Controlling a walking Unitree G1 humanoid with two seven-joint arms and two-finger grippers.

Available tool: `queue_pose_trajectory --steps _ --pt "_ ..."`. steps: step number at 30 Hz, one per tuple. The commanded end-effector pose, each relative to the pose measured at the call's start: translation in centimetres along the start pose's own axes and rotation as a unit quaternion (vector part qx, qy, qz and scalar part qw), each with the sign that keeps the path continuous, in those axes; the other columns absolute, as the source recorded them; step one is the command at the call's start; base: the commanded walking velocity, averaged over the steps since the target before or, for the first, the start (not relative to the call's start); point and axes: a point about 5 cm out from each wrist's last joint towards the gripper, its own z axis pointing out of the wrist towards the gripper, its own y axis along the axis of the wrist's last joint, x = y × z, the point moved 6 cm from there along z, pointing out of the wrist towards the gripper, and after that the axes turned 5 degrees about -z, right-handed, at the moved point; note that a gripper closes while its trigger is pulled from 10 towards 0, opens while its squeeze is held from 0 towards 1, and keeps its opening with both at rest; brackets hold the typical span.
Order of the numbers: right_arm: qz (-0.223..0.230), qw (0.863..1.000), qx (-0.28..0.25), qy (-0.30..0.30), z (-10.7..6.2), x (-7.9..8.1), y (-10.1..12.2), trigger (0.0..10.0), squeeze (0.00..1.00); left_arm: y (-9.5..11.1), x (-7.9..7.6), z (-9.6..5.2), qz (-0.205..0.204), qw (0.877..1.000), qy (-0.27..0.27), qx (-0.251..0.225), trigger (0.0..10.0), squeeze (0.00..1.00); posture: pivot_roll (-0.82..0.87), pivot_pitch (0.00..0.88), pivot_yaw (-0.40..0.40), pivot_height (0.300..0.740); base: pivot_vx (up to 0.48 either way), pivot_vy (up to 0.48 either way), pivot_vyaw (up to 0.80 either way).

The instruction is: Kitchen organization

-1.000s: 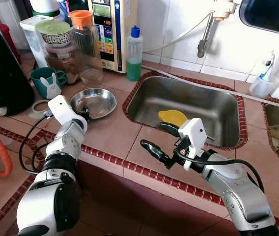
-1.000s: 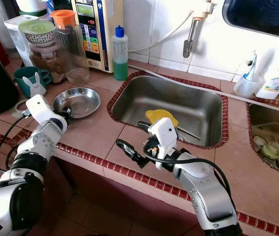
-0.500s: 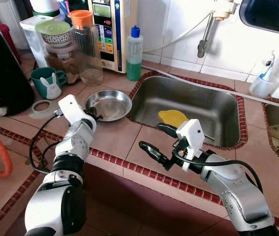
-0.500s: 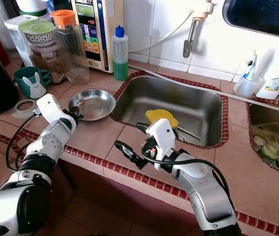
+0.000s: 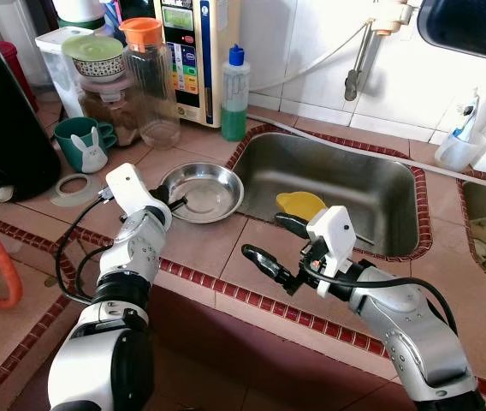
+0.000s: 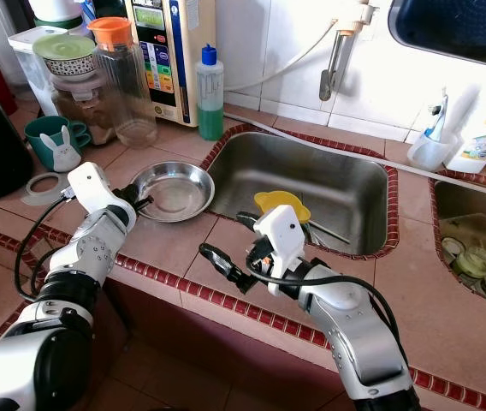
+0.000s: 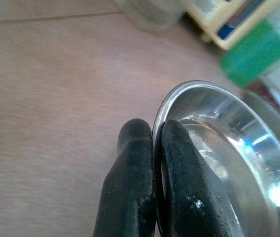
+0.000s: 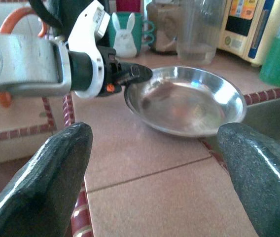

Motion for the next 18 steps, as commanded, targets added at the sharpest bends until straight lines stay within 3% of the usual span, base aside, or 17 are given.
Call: queue_pose_trajectory --steps 1,4,6,9,12,14,18 --pt "0.002 1.0 -0.007 -0.019 -0.1 -0.9 0.4 10.0 0.0 -0.4 -1.1 -0.2 0.021 0.999 -0.032 0.001 0.0 0.0 0.08 0.0 0.029 0.74 0.0 0.0 0.0" --pt "0.009 0.998 -0.017 -0.055 -0.2 -2.0 0.7 10.0 0.0 -0.9 -2.7 -0.6 0.043 0.996 -0.079 0.004 0.0 0.0 0.08 0.0 0.032 0.74 0.0 0.0 0.0" --pt "0.014 0.994 -0.019 -0.103 -0.6 -3.5 0.6 10.0 0.0 -1.4 -3.7 -1.0 0.081 0.99 -0.119 0.009 0.0 0.0 0.08 0.0 0.036 0.74 0.0 0.0 0.0" --pt "0.045 0.986 -0.025 -0.16 -1.3 -5.4 0.4 10.0 0.0 -2.0 -4.2 -1.6 0.122 0.98 -0.155 0.013 0.0 0.0 0.07 0.0 0.038 0.74 0.0 0.0 0.0" --pt "0.074 0.979 -0.035 -0.189 -1.7 -6.2 0.3 10.0 0.0 -1.9 -4.6 -2.1 0.142 0.973 -0.18 0.005 0.0 0.0 0.07 0.0 0.037 0.74 0.0 0.0 0.0" --pt "0.133 0.966 -0.044 -0.217 -1.9 -6.7 -0.1 10.0 0.0 -1.3 -6.2 -3.1 0.13 0.964 -0.232 -0.02 0.0 0.0 0.07 0.0 0.036 0.74 0.0 0.0 0.0" --pt "0.162 0.96 -0.052 -0.223 -1.7 -6.7 -0.3 10.0 0.0 -1.3 -7.7 -4.0 0.125 0.954 -0.27 -0.031 0.0 0.0 0.07 0.0 0.033 0.74 0.0 0.0 0.0"
